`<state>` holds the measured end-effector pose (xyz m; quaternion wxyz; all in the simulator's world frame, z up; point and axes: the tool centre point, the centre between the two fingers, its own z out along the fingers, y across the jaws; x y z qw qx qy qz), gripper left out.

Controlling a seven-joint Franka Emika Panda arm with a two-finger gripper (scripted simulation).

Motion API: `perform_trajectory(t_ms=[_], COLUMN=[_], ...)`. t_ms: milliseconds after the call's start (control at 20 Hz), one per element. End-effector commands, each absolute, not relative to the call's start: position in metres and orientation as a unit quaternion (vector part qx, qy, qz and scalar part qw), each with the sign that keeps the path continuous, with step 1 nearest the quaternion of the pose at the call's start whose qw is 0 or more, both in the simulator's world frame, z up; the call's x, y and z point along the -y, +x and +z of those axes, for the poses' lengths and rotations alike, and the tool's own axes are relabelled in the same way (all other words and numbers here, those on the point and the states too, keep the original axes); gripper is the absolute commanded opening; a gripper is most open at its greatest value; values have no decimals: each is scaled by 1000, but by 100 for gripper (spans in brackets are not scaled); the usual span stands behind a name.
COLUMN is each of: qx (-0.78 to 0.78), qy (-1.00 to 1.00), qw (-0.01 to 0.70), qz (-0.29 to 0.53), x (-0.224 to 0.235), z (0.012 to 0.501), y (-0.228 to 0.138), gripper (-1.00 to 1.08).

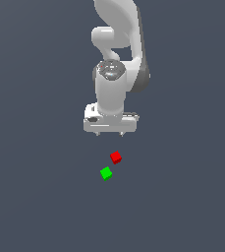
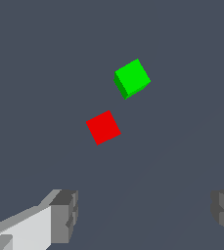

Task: Stack the red cube on top of the green cube.

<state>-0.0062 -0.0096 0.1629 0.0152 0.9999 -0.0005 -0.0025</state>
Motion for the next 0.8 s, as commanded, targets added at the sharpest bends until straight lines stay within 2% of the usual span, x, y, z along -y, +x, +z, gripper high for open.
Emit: perform_trajectory(t_ms=[0,750], qx=[0,-81], qy=[1000,997], qw=[15,9], qz=[-2,-1], x=[10,2], z=[163,129], y=[-6,10], gripper=[100,100])
